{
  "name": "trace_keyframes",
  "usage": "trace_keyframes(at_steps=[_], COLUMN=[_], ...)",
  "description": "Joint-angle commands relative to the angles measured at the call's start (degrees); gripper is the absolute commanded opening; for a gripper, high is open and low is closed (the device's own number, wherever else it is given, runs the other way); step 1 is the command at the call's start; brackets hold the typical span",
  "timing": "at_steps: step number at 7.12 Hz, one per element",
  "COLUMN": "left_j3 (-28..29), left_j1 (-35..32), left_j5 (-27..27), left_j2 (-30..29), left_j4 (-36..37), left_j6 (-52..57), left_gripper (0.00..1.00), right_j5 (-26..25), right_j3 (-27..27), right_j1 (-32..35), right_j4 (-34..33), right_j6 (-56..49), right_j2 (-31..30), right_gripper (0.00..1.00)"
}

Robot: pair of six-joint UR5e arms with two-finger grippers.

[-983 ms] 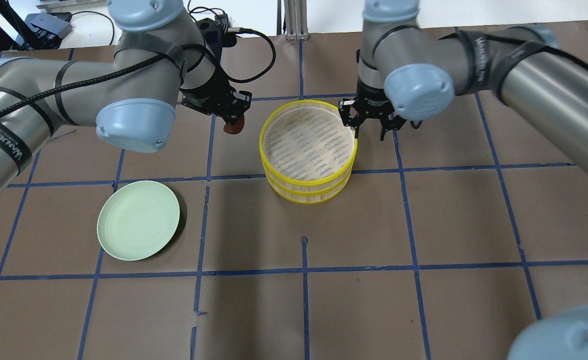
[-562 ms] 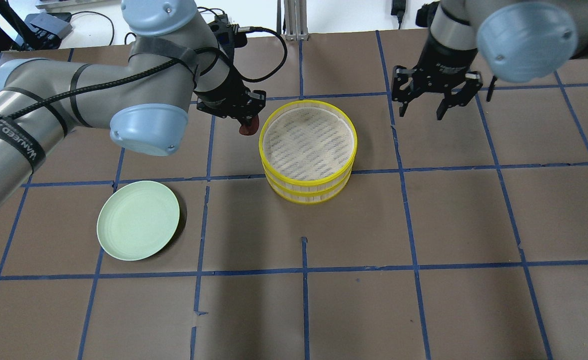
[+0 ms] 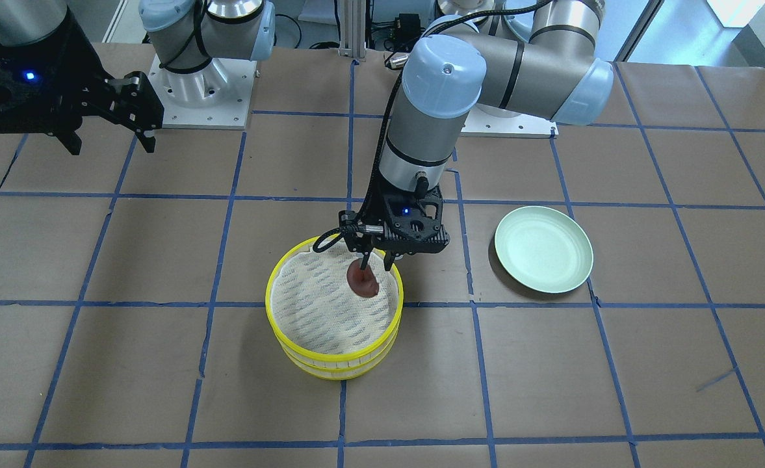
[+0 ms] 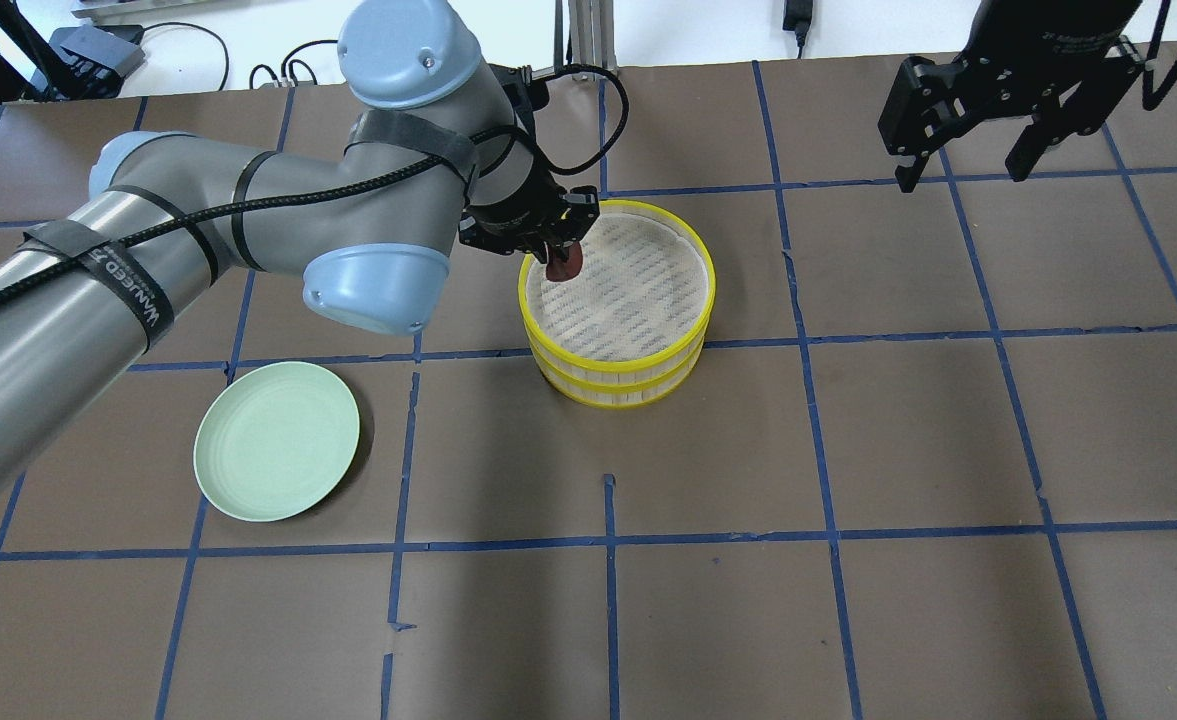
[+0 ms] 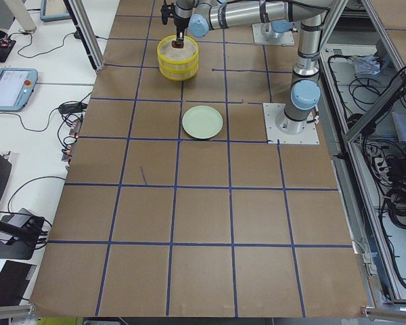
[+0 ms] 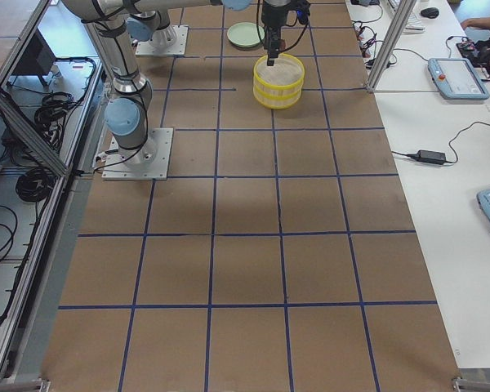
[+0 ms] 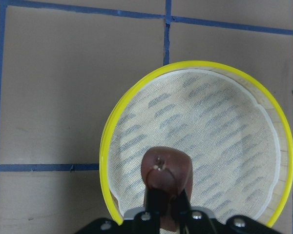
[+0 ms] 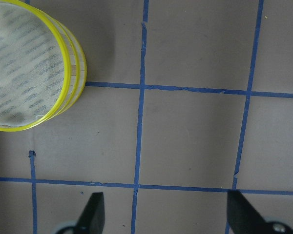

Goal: Place buns in different layers of steamer
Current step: 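Lower the brown bun into the top tier and open left gripper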

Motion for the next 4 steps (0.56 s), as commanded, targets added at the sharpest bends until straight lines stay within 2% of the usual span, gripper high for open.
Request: trace_keyframes(at_steps=[1,2,3,4], left_j3=[-0.01,-0.01,-0.01,-0.10], left_j1=[-0.06,-0.06,0.47,2.39], left_j5=[-1.64,-1.56,-0.51,5.94], left_j2=[-0.10,-0.02,0.42,0.42], left_j4=[0.36,0.36,0.36,-0.42], left_j6=[-1.10,-0.58,3.51,12.25], left_gripper=[1.00,1.00,1.00,1.00], right_j5=[4.06,6.18,4.55,0.27], right_j3=[0.93,0.85,0.85,0.93], right_j1=[0.87,0.96,0.88,1.05], right_j4=[-1.93,-5.34,-5.29,-5.02], right_j6=[4.21,8.15,8.45,8.62], right_j2=[-0.25,0.71,0.80,0.63], right_gripper=[1.00,1.00,1.00,1.00])
